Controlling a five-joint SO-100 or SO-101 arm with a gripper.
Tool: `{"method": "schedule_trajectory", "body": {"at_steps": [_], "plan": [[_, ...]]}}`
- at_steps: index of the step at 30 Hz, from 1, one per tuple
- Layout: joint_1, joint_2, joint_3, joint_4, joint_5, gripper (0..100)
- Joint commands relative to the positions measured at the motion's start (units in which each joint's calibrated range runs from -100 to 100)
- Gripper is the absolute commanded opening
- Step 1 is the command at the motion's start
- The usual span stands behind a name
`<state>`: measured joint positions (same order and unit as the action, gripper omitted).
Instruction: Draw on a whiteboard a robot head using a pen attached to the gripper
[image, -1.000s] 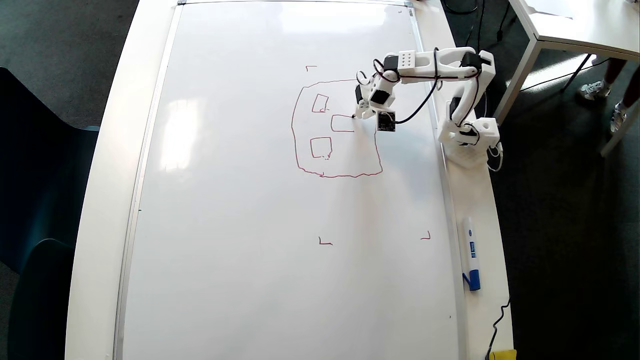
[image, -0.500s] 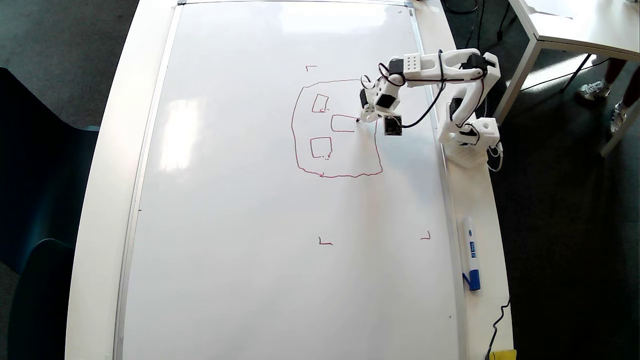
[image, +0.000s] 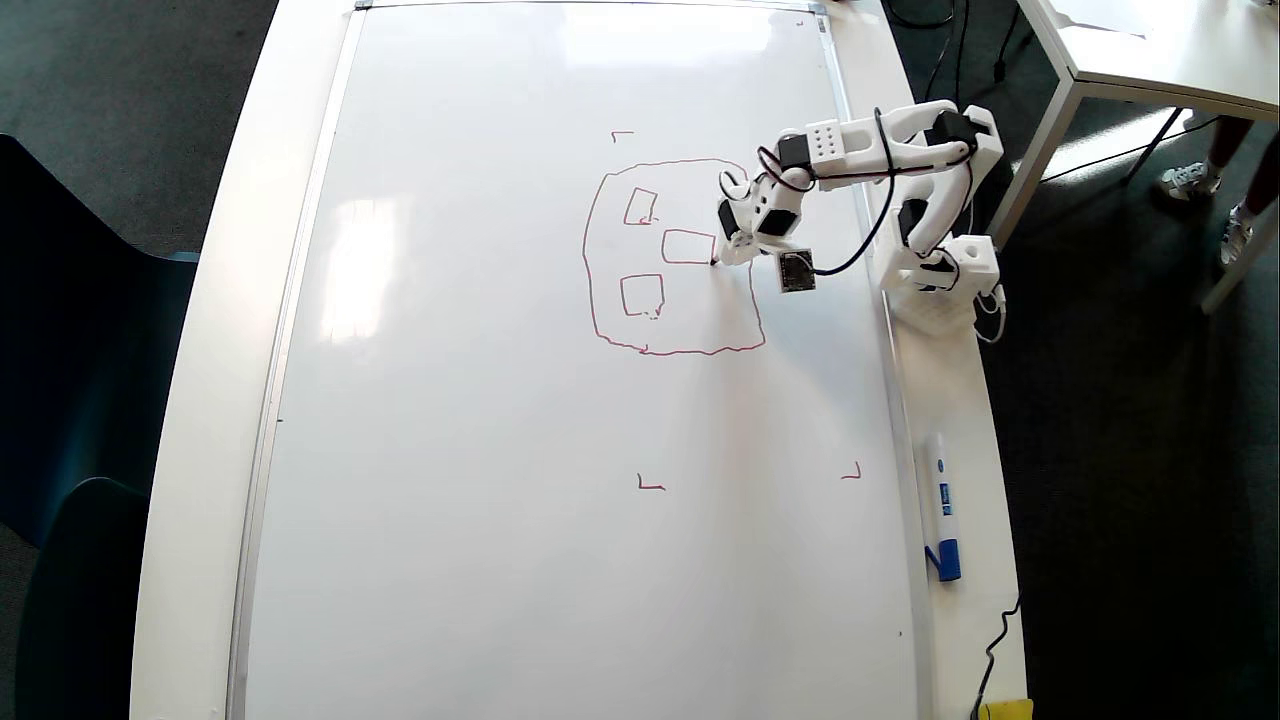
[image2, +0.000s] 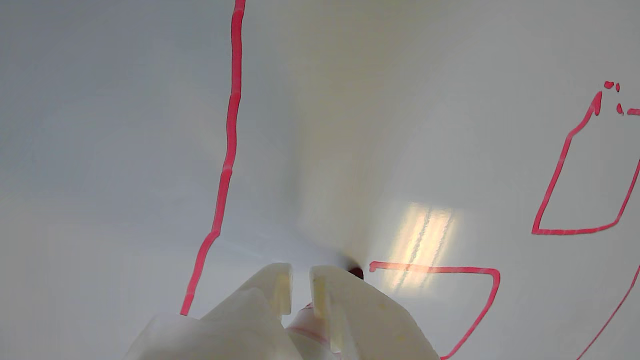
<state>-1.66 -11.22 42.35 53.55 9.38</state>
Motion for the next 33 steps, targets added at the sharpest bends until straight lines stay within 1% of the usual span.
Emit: {"method": "schedule_trajectory", "body": {"at_steps": [1,6,8,10,11,15,16,20,21,25,33], "plan": [[-0.66,-0.39,-0.45,0.15,-0.16,1],[-0.22,-0.98,-0.72,0.32,-0.1,1],[-0.22,-1.14,-4.9,2.66,-0.1,1],[-0.22,-1.14,-11.16,6.23,-0.1,1],[-0.29,-0.73,-18.61,9.7,-0.16,1],[-0.29,0.45,-31.32,13.26,-0.16,1],[-0.29,2.96,-36.4,13.61,-0.1,1],[-0.22,10.68,-44.48,13.79,-0.05,1],[-0.22,14.7,-48.48,14.74,-0.05,1],[-0.22,22.92,-57.37,15.52,-1.01,1],[-0.22,35.25,-71.54,15.52,-1.07,1]]}}
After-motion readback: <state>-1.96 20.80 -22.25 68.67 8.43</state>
